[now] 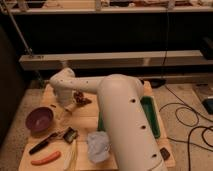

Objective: Place fork in red bowl

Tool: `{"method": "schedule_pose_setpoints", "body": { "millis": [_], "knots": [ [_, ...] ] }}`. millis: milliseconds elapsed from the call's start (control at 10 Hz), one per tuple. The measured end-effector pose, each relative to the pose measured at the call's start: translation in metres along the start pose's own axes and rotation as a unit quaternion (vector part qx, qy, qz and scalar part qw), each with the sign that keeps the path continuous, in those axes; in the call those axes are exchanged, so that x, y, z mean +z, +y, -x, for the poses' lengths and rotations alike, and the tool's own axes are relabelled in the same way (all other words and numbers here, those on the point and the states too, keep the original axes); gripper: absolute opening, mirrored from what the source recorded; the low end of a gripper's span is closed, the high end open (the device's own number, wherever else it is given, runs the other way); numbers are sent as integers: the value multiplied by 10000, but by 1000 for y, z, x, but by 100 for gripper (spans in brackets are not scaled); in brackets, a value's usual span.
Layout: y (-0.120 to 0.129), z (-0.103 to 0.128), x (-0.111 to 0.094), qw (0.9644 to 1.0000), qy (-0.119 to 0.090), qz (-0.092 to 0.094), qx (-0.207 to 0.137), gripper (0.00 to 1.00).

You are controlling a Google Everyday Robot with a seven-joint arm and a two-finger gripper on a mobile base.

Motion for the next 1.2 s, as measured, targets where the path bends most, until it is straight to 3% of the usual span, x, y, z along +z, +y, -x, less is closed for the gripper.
{"method": "schedule_pose_setpoints", "body": {
  "millis": [100,300,1200],
  "knots": [
    [2,1,2,10000,0,-23,23,54],
    [7,3,4,10000,-4,-52,62,46],
    [13,-3,13,9999,1,130,87,46]
  ]
}}
